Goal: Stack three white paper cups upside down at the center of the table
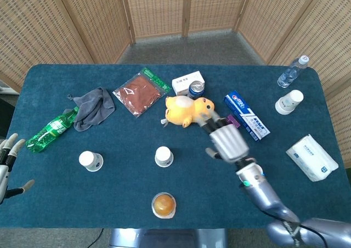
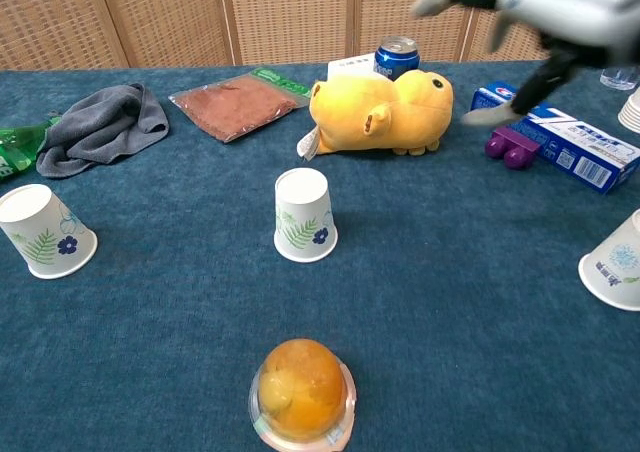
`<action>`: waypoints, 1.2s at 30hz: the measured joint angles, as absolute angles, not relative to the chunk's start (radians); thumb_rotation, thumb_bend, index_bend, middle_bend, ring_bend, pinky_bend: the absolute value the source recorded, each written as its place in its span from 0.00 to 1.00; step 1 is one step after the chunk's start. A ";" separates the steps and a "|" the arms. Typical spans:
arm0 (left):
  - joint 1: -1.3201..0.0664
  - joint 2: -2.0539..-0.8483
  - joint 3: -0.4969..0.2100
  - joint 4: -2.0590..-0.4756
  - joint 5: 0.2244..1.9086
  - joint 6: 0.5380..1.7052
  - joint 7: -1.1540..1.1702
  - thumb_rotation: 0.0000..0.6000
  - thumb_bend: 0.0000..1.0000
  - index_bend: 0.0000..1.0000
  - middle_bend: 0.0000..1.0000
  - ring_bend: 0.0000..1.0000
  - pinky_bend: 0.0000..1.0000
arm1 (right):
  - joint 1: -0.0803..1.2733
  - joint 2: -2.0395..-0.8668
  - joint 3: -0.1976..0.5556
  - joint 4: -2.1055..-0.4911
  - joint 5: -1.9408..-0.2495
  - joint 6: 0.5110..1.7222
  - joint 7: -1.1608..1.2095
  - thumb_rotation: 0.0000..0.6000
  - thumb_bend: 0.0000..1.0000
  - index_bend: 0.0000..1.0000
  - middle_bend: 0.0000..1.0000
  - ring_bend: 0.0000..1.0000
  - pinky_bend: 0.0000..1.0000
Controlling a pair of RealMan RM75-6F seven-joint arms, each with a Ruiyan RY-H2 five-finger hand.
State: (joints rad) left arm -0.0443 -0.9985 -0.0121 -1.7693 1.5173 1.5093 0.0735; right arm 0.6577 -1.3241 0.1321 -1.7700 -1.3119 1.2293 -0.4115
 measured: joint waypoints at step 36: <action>-0.223 -1.047 -0.061 -1.861 1.359 1.237 0.340 1.00 0.14 0.00 0.00 0.00 0.00 | 0.220 -1.196 0.015 -1.433 -1.561 1.621 0.044 1.00 0.24 0.10 0.12 0.00 0.31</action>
